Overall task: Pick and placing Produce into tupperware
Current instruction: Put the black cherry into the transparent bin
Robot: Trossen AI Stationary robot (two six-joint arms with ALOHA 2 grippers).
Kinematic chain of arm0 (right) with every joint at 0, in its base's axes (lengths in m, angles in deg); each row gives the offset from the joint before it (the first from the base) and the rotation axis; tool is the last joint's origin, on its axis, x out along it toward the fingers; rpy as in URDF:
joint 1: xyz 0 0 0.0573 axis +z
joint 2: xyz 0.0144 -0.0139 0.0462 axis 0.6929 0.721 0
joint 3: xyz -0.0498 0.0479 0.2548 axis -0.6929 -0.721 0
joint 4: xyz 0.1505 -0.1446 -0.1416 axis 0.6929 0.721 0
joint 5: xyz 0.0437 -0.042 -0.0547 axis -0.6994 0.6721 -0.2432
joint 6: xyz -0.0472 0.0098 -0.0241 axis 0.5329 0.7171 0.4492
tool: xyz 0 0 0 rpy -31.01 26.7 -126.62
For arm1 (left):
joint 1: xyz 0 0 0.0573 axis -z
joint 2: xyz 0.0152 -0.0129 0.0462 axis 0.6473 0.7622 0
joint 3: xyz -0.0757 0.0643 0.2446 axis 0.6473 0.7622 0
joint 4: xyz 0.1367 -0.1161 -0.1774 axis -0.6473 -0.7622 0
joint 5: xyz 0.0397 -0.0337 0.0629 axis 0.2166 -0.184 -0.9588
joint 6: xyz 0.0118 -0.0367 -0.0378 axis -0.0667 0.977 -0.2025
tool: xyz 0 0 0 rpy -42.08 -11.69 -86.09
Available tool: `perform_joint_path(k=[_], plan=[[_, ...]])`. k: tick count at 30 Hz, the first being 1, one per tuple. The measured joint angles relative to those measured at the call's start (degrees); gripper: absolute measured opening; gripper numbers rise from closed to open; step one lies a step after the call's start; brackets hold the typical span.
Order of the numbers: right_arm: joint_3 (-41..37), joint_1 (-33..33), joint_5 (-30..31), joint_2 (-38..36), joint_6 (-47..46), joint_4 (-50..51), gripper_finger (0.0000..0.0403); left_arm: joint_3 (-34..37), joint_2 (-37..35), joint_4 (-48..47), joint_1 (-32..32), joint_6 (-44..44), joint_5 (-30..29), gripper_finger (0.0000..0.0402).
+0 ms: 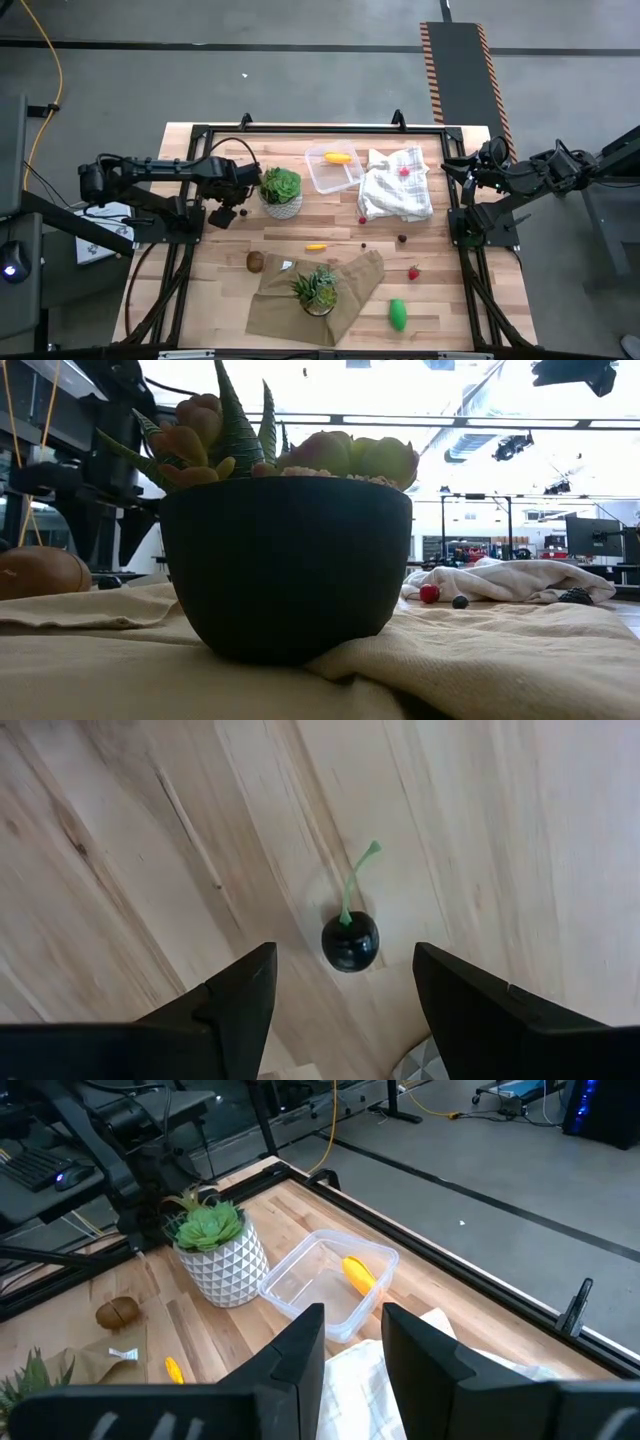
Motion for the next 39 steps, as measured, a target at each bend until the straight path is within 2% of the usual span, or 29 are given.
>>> perform_joint_path(k=[19, 27, 39], plan=[[0.0, 0.0, 0.0, 0.0, 0.0, 0.2, 0.0094, 0.0, 1.9, 0.1, 0.4, -0.1, 0.5, 0.0223], [0.0, 0.0, 0.4, 0.0, 0.0, 0.2, 0.0094, 3.7, 1.9, 7.2, 1.8, 1.0, 1.8, 0.0223], [0.0, 0.0, 0.8, 0.0, -0.1, 0.2, 0.0094, 3.8, 1.9, 5.5, 1.7, 1.0, 1.4, 0.0223]])
